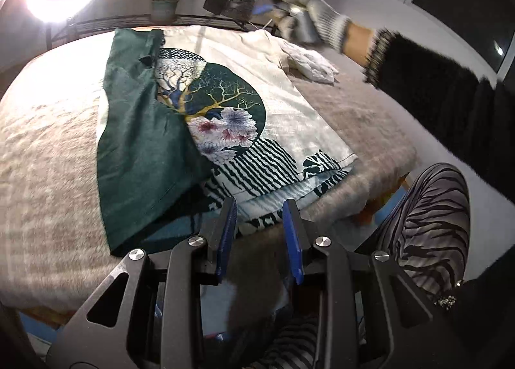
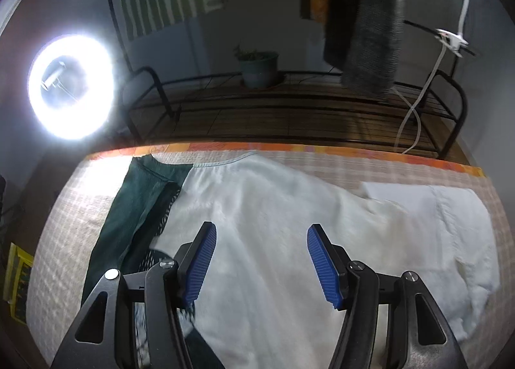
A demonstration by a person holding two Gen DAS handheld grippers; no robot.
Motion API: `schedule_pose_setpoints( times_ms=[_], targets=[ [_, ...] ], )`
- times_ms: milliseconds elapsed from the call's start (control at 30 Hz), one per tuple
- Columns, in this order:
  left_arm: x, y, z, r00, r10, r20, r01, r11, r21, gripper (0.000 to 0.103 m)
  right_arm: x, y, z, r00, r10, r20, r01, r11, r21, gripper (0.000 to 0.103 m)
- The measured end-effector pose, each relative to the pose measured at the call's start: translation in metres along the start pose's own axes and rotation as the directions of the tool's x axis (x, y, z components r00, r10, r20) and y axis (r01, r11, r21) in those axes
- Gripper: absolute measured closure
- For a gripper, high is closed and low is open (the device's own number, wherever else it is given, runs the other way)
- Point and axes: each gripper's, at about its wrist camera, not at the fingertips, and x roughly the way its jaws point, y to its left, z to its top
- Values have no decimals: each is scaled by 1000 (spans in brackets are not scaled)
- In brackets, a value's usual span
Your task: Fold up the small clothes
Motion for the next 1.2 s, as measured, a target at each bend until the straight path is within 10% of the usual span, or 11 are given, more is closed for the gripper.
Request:
schedule_pose_setpoints(
  times_ms=[633, 1200],
  targets=[
    [18, -24, 11, 989, 108, 101, -112, 993, 32, 74, -167, -107, -90, 984, 73, 165, -86, 993, 78, 42],
    [156, -136, 33, 999, 36, -22, -29, 966, 256, 74, -164, -204, -157, 983, 171, 71, -180, 972, 151, 42]
  ],
)
